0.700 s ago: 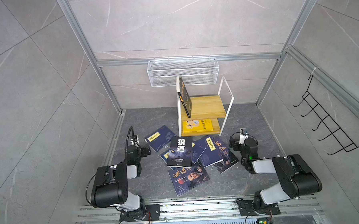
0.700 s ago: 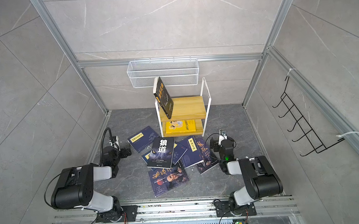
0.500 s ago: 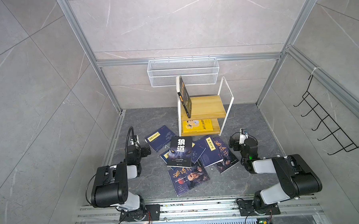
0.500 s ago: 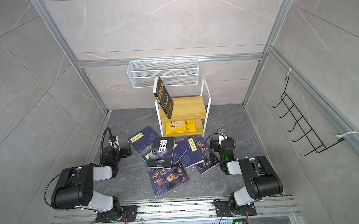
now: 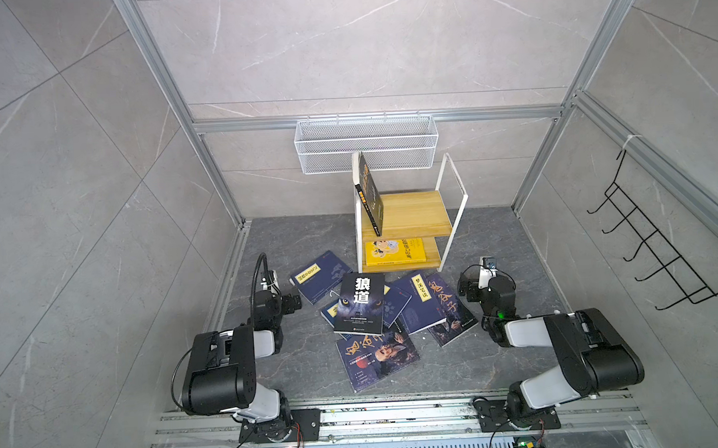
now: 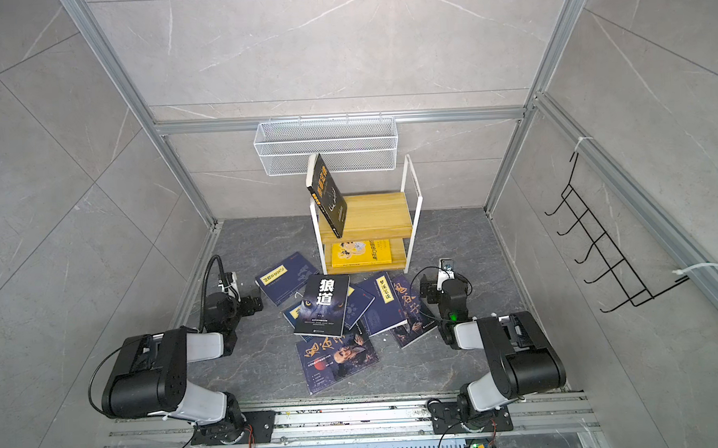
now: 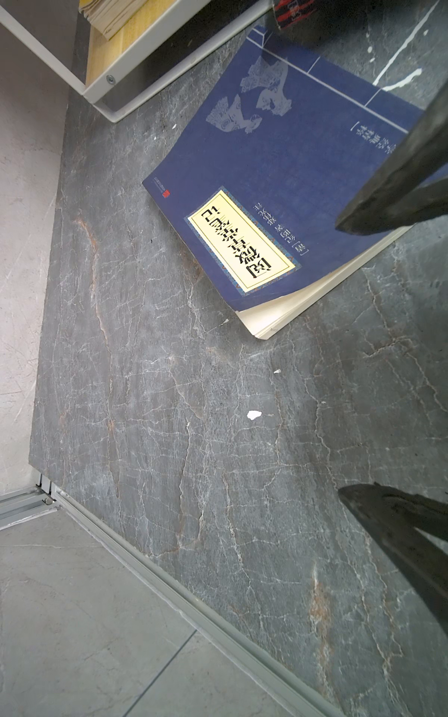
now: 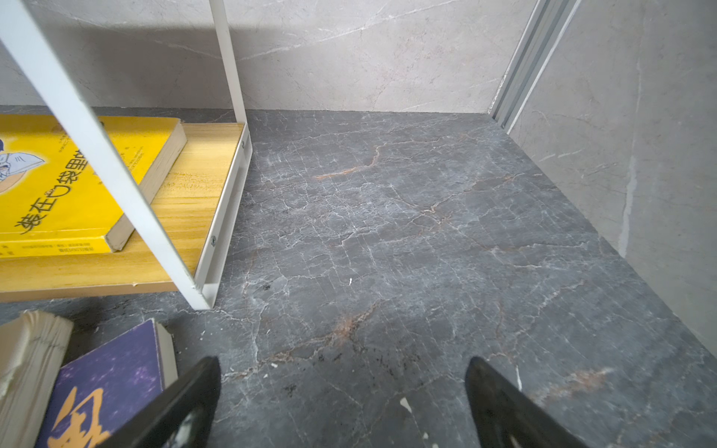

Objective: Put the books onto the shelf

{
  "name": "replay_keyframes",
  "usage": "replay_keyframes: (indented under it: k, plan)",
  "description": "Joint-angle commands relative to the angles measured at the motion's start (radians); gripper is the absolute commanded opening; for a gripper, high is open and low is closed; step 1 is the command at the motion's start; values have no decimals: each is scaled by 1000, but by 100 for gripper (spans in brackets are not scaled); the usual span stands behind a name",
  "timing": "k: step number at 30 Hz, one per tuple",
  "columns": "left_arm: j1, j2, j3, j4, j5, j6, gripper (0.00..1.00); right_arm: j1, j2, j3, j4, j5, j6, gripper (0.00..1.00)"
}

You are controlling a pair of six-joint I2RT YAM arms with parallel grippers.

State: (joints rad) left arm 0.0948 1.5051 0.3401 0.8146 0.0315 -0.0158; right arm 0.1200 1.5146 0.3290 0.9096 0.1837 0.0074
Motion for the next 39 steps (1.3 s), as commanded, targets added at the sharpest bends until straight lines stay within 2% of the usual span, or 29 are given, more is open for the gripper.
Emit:
replay_keyframes:
  k: [1, 3, 4, 8, 11, 12, 15, 18, 20, 23, 27, 31, 35, 39]
  plan:
    - [3, -3, 22, 29, 8, -9, 100, -2, 2, 17, -6, 14, 15, 99]
    - [5, -7, 24, 31, 24, -8, 100, -2, 0, 16, -3, 14, 14, 99]
    - [5, -25, 43, -21, 38, -2, 100, 0, -6, 12, 11, 28, 18, 99]
    - [3, -125, 213, -391, 122, 31, 100, -1, -124, 34, -143, 84, 40, 99]
    - [1, -168, 322, -546, 127, 3, 100, 1, -243, 42, -263, 95, 53, 99]
    - [0, -175, 391, -664, 123, -16, 100, 2, -296, 55, -346, 100, 83, 99]
    - [-1, -154, 611, -1028, 151, -74, 100, 2, -437, 104, -576, 51, 162, 99]
    - [-2, -152, 680, -1169, 266, -106, 100, 3, -537, 125, -733, -33, 272, 99]
    - [-3, -163, 655, -1169, 338, -125, 100, 10, -563, 146, -832, -98, 355, 98]
    - [-1, -180, 574, -1075, 459, -150, 100, 58, -565, 175, -921, -188, 445, 93]
    - [-1, -149, 528, -1007, 614, -149, 100, 211, -555, 206, -942, -161, 478, 91]
    - [-2, -98, 511, -953, 752, -236, 100, 364, -504, 268, -949, -124, 523, 88]
    - [-23, -71, 460, -849, 776, -303, 98, 492, -385, 315, -891, -95, 560, 84]
    - [-68, -41, 467, -859, 767, -309, 95, 596, -246, 372, -835, -71, 610, 79]
